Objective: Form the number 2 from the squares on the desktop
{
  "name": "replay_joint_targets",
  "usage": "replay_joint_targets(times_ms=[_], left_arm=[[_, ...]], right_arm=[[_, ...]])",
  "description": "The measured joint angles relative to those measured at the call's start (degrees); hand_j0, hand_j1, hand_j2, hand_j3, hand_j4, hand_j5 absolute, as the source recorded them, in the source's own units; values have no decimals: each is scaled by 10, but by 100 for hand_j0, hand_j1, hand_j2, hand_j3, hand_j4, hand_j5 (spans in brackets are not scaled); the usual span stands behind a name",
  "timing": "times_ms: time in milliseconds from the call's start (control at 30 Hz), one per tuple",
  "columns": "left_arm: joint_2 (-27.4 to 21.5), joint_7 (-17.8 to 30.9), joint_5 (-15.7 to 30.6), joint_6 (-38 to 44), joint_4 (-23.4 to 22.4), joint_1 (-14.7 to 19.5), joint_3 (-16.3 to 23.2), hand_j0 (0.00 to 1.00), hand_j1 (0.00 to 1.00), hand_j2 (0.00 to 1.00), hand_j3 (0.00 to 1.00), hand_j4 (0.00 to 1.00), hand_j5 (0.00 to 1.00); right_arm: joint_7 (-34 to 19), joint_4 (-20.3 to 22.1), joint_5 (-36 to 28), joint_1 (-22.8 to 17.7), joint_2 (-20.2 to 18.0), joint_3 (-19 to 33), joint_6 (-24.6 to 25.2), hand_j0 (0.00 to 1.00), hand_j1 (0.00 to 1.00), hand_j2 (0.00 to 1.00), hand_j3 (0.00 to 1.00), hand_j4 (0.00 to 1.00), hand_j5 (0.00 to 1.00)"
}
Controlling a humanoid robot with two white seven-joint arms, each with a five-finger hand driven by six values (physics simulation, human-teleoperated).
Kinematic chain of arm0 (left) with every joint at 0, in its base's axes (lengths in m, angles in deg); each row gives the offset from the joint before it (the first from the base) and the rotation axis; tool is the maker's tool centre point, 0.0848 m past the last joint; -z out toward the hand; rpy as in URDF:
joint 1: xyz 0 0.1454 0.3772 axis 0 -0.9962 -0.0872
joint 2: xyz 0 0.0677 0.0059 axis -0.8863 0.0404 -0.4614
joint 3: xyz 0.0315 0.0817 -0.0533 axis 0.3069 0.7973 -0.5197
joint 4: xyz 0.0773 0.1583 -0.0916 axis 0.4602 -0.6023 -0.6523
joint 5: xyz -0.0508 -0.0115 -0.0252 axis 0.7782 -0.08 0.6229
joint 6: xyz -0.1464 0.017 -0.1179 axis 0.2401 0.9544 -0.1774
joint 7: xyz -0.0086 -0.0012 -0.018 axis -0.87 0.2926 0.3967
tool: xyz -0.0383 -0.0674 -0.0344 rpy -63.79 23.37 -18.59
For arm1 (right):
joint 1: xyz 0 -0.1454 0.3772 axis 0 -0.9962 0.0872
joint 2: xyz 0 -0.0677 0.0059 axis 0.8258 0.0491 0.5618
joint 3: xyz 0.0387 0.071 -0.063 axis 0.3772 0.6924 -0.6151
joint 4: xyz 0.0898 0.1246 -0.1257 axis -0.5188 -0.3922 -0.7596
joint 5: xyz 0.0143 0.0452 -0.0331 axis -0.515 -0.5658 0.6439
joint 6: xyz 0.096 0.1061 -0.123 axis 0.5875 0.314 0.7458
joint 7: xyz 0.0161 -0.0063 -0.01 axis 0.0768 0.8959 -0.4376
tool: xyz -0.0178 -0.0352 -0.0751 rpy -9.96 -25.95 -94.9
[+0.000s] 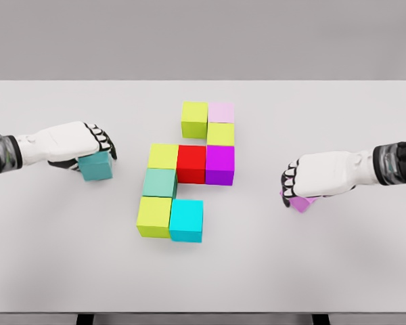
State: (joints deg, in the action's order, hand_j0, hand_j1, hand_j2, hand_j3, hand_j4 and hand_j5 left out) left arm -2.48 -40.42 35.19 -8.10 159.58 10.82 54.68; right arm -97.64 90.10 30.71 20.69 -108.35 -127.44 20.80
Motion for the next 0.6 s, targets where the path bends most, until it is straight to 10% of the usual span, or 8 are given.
replay_joint_targets(times_ms=[600], left_arm=[[67,20,0,0,-85,63,3,66,66,66,66,66,66]], right_arm=[[2,3,-65,-11,53,-8,0,64,64,64,64,64,64]])
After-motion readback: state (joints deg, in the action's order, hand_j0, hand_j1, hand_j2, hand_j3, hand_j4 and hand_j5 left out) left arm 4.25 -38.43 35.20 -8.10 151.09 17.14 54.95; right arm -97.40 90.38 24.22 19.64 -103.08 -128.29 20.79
